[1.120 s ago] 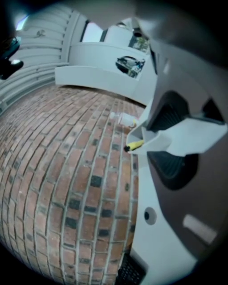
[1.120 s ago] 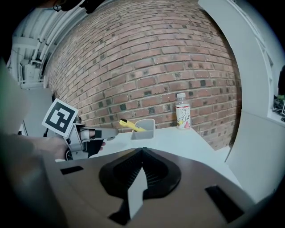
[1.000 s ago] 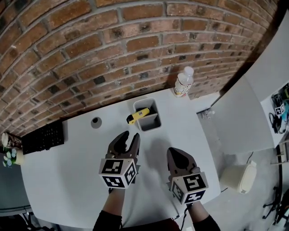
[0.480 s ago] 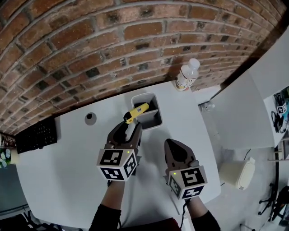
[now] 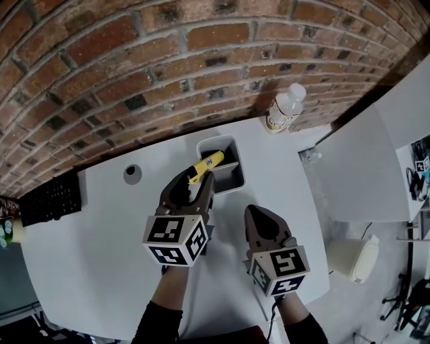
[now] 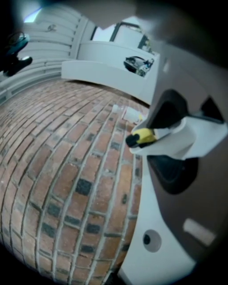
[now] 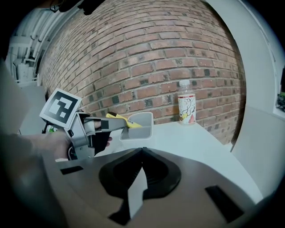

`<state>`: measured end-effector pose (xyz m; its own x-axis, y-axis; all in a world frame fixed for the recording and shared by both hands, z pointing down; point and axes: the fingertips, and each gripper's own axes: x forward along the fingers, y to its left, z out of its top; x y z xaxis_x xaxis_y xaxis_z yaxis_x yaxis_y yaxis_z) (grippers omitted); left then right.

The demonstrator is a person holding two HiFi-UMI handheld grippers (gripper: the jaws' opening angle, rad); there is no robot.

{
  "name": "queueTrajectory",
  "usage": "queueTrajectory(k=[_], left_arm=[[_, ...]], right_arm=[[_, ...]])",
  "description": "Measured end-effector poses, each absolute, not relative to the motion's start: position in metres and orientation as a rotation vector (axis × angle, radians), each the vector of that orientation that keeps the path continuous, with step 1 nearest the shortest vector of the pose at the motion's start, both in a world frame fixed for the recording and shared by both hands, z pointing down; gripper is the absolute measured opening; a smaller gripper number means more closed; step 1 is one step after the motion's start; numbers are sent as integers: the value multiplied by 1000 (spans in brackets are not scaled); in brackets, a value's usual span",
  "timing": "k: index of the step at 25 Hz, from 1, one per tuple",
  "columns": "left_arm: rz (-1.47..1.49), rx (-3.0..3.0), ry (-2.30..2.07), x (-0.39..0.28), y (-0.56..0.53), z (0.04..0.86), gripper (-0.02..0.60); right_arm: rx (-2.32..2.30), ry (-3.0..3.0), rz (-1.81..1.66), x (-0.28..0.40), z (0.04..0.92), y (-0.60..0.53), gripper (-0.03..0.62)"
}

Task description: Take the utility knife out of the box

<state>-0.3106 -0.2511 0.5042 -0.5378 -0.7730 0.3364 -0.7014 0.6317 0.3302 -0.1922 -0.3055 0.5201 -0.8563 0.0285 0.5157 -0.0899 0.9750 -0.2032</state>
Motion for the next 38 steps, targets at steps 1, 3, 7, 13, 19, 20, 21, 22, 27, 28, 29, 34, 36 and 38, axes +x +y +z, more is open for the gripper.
queueTrajectory(k=[1,3,7,13,19,20,21,22,27,28,29,34,36,38], left_arm=[[-215,1160,-2406,-312,-251,503,172],[-216,1159,-2412,-315,-253,501,172],[-209,1164,-2425,-320,-256,497,170],[-170,1148,-2449,-322,-258,493,122],[-115,1131,-2463,-323,-258,492,104],[-100,1133,-2465,-322,-258,491,103],[-84,1135,-2467,-322,-259,491,101],[-71,1139,-2469,-321,-259,490,101],[-43,1162,-2475,-317,-262,487,93],[-39,1168,-2478,-317,-262,485,92],[-34,1172,-2482,-316,-262,484,91],[-29,1196,-2507,-313,-260,476,86],[-33,1207,-2526,-312,-260,471,86],[-38,1217,-2546,-310,-258,464,86]], right_arm=[[41,-2577,304,-193,521,-305,8],[37,-2572,311,-194,522,-304,8],[32,-2567,311,-195,524,-304,8],[47,-2590,301,-196,523,-309,8],[56,-2584,307,-193,523,-311,8],[56,-2583,311,-192,523,-311,8],[55,-2582,315,-192,523,-311,8],[56,-2582,319,-192,523,-312,8],[65,-2583,317,-190,521,-314,8],[66,-2586,312,-191,520,-314,8],[65,-2589,307,-191,518,-314,8],[64,-2603,294,-191,511,-312,8],[63,-2606,291,-191,508,-310,8],[54,-2599,296,-189,505,-306,8]])
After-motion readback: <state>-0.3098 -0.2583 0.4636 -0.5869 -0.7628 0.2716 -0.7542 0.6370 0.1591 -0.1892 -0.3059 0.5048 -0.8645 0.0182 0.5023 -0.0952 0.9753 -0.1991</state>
